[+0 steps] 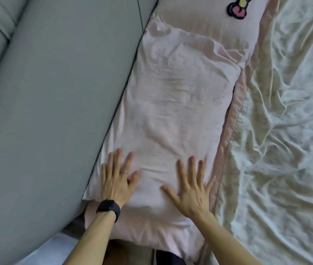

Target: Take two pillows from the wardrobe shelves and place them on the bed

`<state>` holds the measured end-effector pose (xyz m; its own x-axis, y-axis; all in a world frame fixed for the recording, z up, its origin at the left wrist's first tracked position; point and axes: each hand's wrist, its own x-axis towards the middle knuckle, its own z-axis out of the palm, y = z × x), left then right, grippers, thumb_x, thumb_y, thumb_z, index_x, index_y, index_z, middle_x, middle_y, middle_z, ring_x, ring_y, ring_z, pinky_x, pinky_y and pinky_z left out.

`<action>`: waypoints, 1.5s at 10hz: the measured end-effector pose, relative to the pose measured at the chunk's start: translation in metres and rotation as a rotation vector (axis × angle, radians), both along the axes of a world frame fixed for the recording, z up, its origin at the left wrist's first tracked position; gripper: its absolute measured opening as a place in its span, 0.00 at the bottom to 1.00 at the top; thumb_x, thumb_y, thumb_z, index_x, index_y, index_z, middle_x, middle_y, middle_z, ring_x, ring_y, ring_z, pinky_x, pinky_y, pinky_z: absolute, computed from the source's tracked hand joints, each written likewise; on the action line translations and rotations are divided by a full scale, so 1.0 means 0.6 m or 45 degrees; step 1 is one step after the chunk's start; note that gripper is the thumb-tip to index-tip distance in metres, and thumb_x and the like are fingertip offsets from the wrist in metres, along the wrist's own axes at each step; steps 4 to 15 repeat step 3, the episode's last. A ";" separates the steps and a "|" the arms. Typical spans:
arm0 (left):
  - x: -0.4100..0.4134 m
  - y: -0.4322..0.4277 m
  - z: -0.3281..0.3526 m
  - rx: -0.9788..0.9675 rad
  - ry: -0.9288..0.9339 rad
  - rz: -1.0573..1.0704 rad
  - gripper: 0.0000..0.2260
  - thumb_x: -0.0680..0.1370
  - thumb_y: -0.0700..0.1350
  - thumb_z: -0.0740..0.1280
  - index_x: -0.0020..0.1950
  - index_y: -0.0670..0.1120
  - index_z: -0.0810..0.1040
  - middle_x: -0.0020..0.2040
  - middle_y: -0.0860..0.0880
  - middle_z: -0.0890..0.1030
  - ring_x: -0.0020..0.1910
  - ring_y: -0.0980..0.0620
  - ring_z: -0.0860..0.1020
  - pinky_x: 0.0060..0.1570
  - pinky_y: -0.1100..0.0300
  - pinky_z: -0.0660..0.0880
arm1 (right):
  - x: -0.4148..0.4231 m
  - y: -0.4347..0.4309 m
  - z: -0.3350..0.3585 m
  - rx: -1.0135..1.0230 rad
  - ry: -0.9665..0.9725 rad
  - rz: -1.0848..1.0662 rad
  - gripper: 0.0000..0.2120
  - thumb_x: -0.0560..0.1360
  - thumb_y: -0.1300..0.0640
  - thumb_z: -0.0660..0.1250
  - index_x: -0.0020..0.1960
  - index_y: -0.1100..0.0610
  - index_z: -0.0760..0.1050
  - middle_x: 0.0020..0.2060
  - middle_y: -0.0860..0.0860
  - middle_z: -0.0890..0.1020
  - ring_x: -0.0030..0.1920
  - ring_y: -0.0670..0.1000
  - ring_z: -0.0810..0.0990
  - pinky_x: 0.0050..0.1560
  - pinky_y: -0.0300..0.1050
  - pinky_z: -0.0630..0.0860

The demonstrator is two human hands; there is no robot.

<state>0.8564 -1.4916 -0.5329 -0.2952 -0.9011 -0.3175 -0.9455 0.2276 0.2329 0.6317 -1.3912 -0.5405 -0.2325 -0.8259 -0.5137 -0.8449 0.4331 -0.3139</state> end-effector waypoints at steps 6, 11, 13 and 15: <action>-0.072 0.023 0.100 0.427 -0.186 0.300 0.28 0.83 0.49 0.57 0.82 0.50 0.54 0.83 0.45 0.49 0.80 0.41 0.52 0.76 0.43 0.56 | -0.037 -0.014 0.130 0.346 -0.035 0.132 0.41 0.78 0.30 0.53 0.82 0.43 0.37 0.82 0.47 0.36 0.79 0.60 0.28 0.78 0.71 0.45; -0.072 0.023 0.100 0.427 -0.186 0.300 0.28 0.83 0.49 0.57 0.82 0.50 0.54 0.83 0.45 0.49 0.80 0.41 0.52 0.76 0.43 0.56 | -0.037 -0.014 0.130 0.346 -0.035 0.132 0.41 0.78 0.30 0.53 0.82 0.43 0.37 0.82 0.47 0.36 0.79 0.60 0.28 0.78 0.71 0.45; -0.072 0.023 0.100 0.427 -0.186 0.300 0.28 0.83 0.49 0.57 0.82 0.50 0.54 0.83 0.45 0.49 0.80 0.41 0.52 0.76 0.43 0.56 | -0.037 -0.014 0.130 0.346 -0.035 0.132 0.41 0.78 0.30 0.53 0.82 0.43 0.37 0.82 0.47 0.36 0.79 0.60 0.28 0.78 0.71 0.45; -0.072 0.023 0.100 0.427 -0.186 0.300 0.28 0.83 0.49 0.57 0.82 0.50 0.54 0.83 0.45 0.49 0.80 0.41 0.52 0.76 0.43 0.56 | -0.037 -0.014 0.130 0.346 -0.035 0.132 0.41 0.78 0.30 0.53 0.82 0.43 0.37 0.82 0.47 0.36 0.79 0.60 0.28 0.78 0.71 0.45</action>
